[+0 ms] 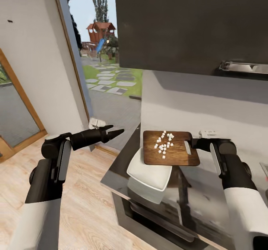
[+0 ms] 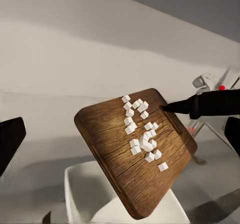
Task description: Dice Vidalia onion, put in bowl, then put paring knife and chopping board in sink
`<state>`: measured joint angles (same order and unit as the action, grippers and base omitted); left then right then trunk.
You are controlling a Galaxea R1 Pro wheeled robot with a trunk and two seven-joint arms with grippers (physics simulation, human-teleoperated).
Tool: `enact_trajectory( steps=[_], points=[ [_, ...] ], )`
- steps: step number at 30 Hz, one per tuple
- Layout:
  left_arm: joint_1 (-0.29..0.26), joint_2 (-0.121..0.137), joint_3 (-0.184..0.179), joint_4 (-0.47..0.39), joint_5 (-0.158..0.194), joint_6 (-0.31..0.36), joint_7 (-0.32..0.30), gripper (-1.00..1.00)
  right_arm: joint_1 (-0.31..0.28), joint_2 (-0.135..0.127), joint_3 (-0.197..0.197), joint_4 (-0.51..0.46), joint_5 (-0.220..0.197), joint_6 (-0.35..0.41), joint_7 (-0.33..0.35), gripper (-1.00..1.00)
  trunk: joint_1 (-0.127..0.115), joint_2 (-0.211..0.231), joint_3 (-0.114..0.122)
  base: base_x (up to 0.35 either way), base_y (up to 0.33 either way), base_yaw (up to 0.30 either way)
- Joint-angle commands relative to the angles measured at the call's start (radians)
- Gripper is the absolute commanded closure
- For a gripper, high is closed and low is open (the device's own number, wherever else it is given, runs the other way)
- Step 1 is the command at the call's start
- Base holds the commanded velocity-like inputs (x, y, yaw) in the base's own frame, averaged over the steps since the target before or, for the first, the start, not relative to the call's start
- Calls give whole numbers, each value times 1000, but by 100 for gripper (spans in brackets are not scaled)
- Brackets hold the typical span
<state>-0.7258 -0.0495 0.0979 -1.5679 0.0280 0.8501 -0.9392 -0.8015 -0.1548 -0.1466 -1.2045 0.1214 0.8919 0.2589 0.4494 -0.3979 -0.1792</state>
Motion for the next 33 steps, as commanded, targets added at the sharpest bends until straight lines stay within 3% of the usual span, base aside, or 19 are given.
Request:
enact_trajectory(
  steps=[1, 13, 33],
  points=[
    [-1, -1, 2, 0, 3, 9, -3, -100, -1, 0, -1, -1, 9, 4, 10, 100, 1, -2, -2, 0, 0, 204],
    [-1, -1, 2, 0, 3, 9, -3, -100, -1, 0, -1, -1, 9, 4, 10, 100, 1, -2, -2, 0, 0, 186],
    [-1, -1, 2, 2, 3, 8, 0, -100, -1, 0, 2, -1, 9, 4, 10, 100, 1, -2, -2, 0, 0, 5]
  ],
)
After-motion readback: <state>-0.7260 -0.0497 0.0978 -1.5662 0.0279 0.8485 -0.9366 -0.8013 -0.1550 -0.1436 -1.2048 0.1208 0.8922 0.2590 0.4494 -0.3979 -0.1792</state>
